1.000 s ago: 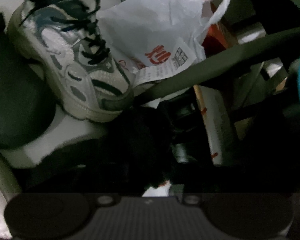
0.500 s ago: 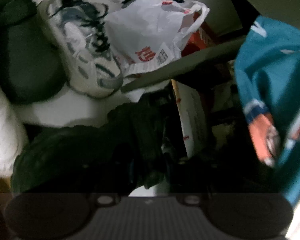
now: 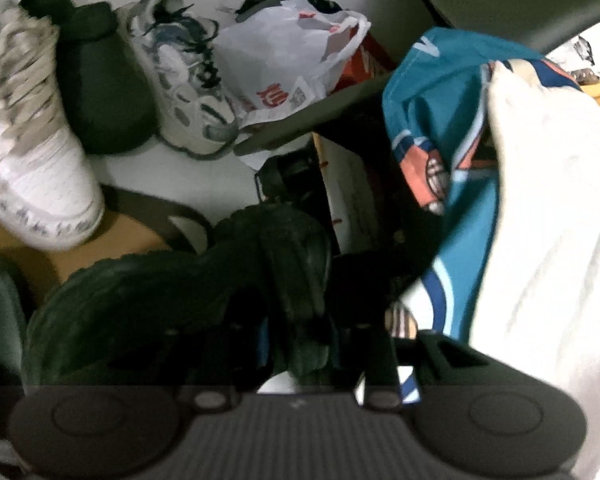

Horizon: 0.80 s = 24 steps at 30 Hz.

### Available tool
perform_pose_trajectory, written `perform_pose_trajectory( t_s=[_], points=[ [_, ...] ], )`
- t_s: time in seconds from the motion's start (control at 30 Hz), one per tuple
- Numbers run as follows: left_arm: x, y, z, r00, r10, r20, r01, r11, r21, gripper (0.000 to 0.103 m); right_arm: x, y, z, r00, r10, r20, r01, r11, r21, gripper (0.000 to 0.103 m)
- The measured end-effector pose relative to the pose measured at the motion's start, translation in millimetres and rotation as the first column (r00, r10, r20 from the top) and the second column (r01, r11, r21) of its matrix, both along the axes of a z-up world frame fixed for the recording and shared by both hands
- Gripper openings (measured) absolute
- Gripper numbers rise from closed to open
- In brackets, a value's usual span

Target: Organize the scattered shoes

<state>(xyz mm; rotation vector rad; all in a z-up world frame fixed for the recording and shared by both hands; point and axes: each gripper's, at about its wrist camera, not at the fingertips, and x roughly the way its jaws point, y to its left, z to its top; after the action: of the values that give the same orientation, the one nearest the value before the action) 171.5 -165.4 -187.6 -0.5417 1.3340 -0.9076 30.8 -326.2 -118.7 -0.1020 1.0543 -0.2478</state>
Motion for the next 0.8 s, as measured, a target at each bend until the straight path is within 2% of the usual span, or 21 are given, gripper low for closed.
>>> perform_pose_trajectory(
  t_s=[0.07,0.17,0.43,0.57,0.8],
  points=[
    [-6.3,3.1,-6.5,0.999,-0.011,-0.031,0.01,1.0,-0.01,0.029,1.0,-0.6,-3.8,1.0,-0.002,-0.014,0.002,1.0,-0.001,0.09],
    [-14.4,6.5,-10.3,0.999,-0.012,-0.035,0.011,1.0,-0.014,0.029,1.8,-3.8,-8.0,0.999,-0.017,-0.04,0.017,1.0,0.018,0.09],
    [-52.7,2.1,-44.4,0.992,-0.024,-0.127,0.018,0.999,-0.049,0.029,0.8,2.0,-10.3,0.998,0.007,-0.058,-0.006,1.0,0.019,0.09],
    [-66.9,5.9,-62.5,0.984,-0.02,-0.177,0.004,0.996,-0.092,0.029,-1.3,3.1,-12.5,0.996,0.008,-0.086,-0.004,0.999,0.042,0.09],
    [-87.9,16.2,-92.3,0.97,0.007,-0.245,-0.022,0.998,-0.058,0.029,-2.1,3.2,-17.4,0.994,0.002,-0.112,0.007,0.997,0.077,0.09]
  ],
)
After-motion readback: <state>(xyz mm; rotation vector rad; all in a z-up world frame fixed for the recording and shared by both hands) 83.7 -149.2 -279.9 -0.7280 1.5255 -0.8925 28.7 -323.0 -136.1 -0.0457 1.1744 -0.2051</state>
